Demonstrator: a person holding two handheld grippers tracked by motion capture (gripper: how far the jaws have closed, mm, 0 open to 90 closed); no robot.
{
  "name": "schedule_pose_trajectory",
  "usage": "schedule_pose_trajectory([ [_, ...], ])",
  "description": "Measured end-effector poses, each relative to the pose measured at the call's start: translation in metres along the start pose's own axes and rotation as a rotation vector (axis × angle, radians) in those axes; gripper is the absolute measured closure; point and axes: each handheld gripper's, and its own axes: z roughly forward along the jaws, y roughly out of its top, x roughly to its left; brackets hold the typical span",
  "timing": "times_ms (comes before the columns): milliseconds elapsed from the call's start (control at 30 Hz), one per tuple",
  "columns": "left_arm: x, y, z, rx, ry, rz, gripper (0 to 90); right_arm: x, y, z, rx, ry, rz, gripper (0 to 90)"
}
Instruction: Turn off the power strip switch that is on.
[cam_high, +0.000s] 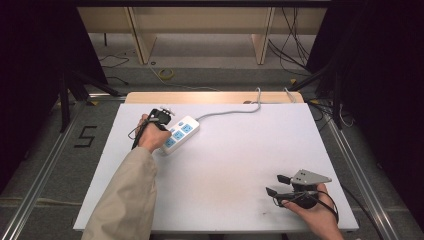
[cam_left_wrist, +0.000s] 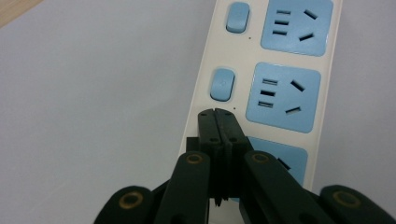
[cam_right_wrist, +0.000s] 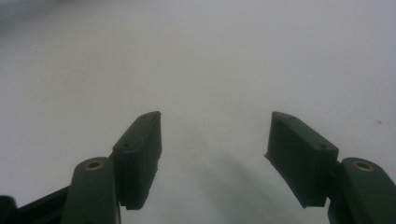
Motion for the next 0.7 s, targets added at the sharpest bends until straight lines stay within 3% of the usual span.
schedule_pose_trajectory([
  [233,0.0016,-0.0012,-0.0015,0.004,0.028,-0.008,90.0,0.0004,0.0001,0.0013,0.006,0.004,-0.003,36.1],
  [700,0.0063,-0.0057,-0.0037,0.003,0.001,-0.022,90.0,-0.0002,-0.0004,0.0013,0.006,0.001,0.001,36.0],
])
